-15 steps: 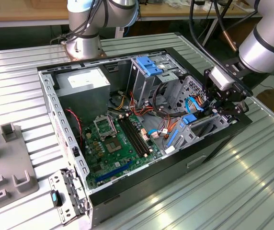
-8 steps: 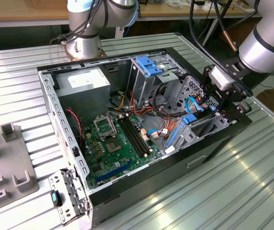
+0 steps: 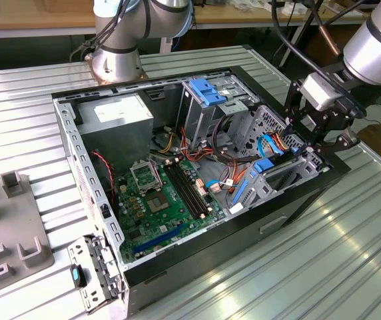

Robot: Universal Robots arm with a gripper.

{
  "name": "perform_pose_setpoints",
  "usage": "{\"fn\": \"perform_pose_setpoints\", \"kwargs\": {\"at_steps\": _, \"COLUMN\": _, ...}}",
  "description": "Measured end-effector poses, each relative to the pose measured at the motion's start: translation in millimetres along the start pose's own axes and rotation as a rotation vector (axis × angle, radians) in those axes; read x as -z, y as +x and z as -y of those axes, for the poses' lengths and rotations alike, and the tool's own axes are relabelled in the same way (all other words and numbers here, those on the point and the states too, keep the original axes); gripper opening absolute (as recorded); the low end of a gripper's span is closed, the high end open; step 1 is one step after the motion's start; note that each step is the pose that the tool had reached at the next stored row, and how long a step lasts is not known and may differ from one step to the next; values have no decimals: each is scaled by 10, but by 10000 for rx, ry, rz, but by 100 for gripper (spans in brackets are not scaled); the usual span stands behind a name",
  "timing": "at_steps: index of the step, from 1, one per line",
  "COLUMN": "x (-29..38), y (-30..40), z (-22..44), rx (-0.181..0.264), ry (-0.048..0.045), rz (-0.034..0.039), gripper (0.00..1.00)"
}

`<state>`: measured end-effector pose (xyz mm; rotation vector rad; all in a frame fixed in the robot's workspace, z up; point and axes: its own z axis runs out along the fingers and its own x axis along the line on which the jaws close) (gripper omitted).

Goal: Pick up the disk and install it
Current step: 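Insert the first disk wire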

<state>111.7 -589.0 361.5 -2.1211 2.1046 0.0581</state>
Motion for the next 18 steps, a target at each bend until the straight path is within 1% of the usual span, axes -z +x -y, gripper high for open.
{"fn": "perform_pose_setpoints", "kwargs": {"at_steps": 2, "x": 3, "y": -11, "z": -40, "rx": 0, "ry": 0, "rz": -1, "gripper": 49}}
{"fn": "perform_pose_setpoints", "kwargs": {"at_steps": 3, "x": 3, "y": -24, "z": -71, "rx": 0, "ry": 0, "rz": -2, "gripper": 49}}
{"fn": "perform_pose_setpoints", "kwargs": {"at_steps": 5, "x": 2, "y": -47, "z": -99, "rx": 0, "ry": 1, "rz": -6, "gripper": 49}}
{"fn": "perform_pose_setpoints", "kwargs": {"at_steps": 7, "x": 1, "y": -55, "z": -102, "rx": 1, "ry": -1, "rz": -91, "gripper": 49}}
{"fn": "perform_pose_setpoints", "kwargs": {"at_steps": 9, "x": 0, "y": -67, "z": -103, "rx": 2, "ry": -1, "rz": -145, "gripper": 49}}
{"fn": "perform_pose_setpoints", "kwargs": {"at_steps": 11, "x": -2, "y": -83, "z": -103, "rx": 8, "ry": -2, "rz": -219, "gripper": 49}}
{"fn": "perform_pose_setpoints", "kwargs": {"at_steps": 14, "x": -2, "y": -83, "z": -103, "rx": 10, "ry": -2, "rz": -231, "gripper": 49}}
{"fn": "perform_pose_setpoints", "kwargs": {"at_steps": 15, "x": -3, "y": -83, "z": -103, "rx": 12, "ry": -2, "rz": -259, "gripper": 49}}
{"fn": "perform_pose_setpoints", "kwargs": {"at_steps": 16, "x": -3, "y": -83, "z": -103, "rx": 16, "ry": -3, "rz": -302, "gripper": 49}}
{"fn": "perform_pose_setpoints", "kwargs": {"at_steps": 18, "x": -3, "y": -83, "z": -103, "rx": 16, "ry": -3, "rz": -308, "gripper": 49}}
